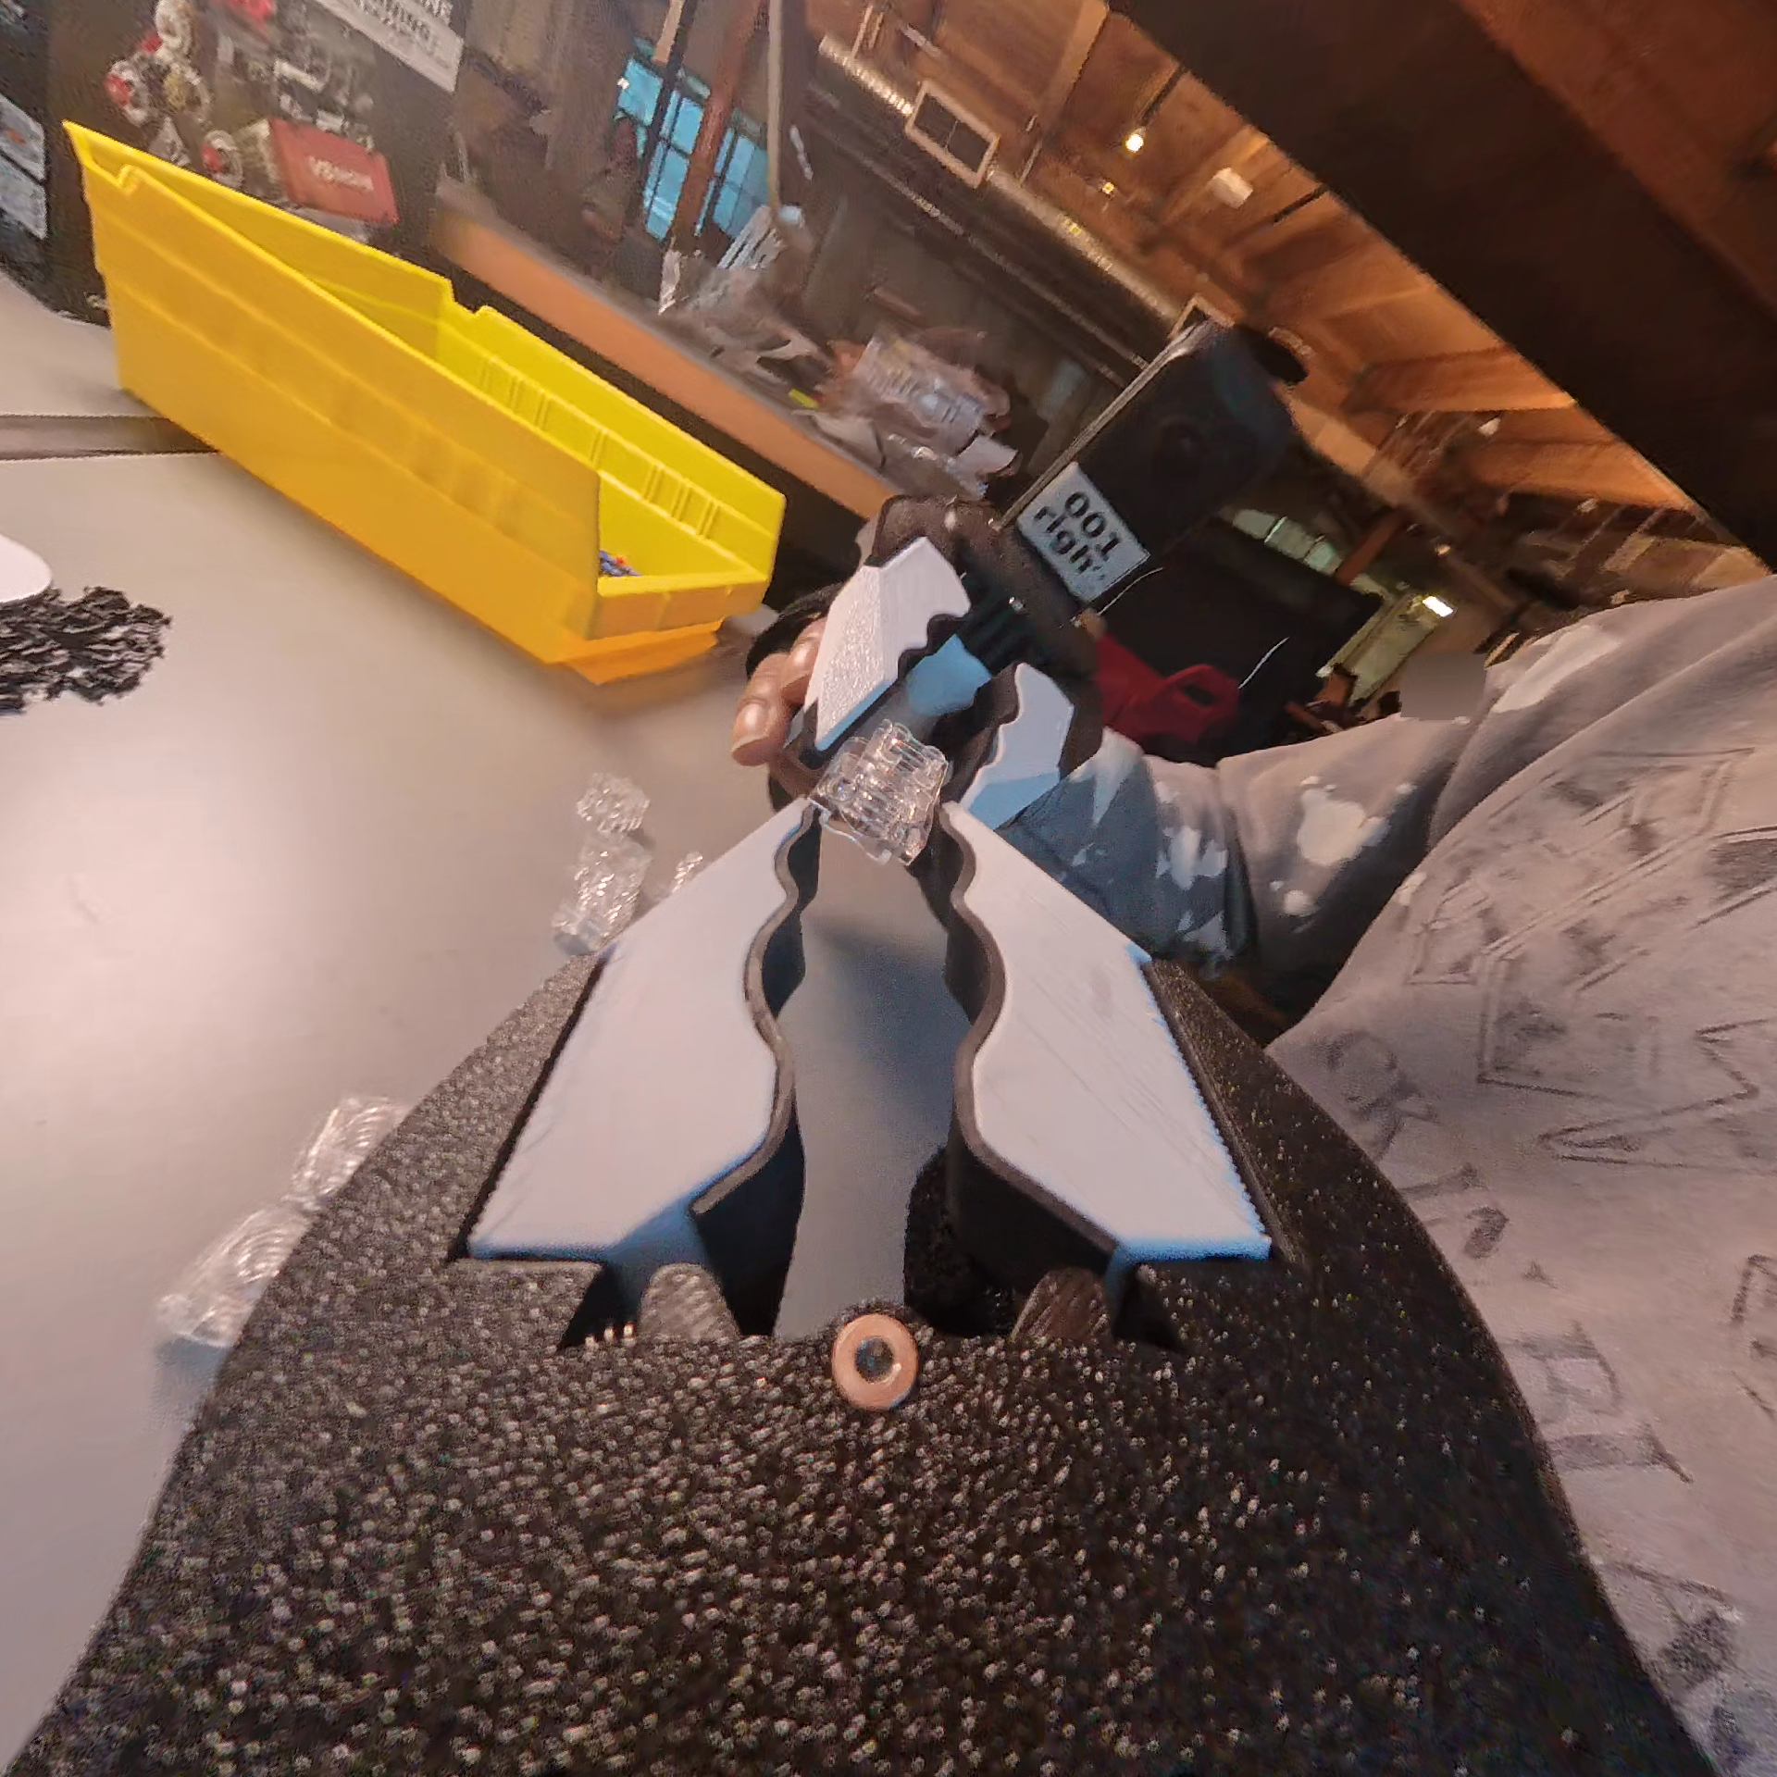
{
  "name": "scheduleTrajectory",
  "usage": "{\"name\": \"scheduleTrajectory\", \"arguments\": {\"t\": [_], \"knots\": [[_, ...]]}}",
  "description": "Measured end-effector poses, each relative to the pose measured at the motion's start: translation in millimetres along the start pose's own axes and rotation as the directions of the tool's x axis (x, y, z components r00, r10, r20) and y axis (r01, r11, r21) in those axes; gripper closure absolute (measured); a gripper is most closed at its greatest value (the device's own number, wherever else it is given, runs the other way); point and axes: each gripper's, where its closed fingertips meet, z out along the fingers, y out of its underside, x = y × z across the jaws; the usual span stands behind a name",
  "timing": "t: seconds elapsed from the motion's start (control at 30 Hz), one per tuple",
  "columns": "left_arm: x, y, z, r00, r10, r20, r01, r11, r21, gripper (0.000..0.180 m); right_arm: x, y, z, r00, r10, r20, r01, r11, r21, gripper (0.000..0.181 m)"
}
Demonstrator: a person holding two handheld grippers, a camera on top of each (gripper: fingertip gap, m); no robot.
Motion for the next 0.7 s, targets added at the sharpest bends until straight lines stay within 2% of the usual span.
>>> {"name": "scheduleTrajectory", "arguments": {"t": [0.17,0.27,0.33,0.7], "knots": [[-20.4,25.1,4.1,0.98,0.138,0.143,-0.113,0.979,-0.17,0.159,-5.3,14.5,-6.3,0.994,0.062,0.091,-0.049,0.989,-0.142,0.149],[-23.8,34.1,7.8,0.97,0.18,0.166,-0.14,0.964,-0.226,0.159,-7.7,27.8,-2.7,0.992,0.068,0.105,-0.044,0.975,-0.216,0.16],[-27.0,39.6,8.1,0.959,0.219,0.181,-0.167,0.951,-0.261,0.159,-9.7,35.0,-1.8,0.99,0.082,0.116,-0.051,0.969,-0.243,0.16],[-35.7,45.9,7.8,0.944,0.243,0.221,-0.172,0.939,-0.297,0.159,-6.5,47.1,1.3,0.986,0.108,0.125,-0.064,0.948,-0.313,0.165]]}}
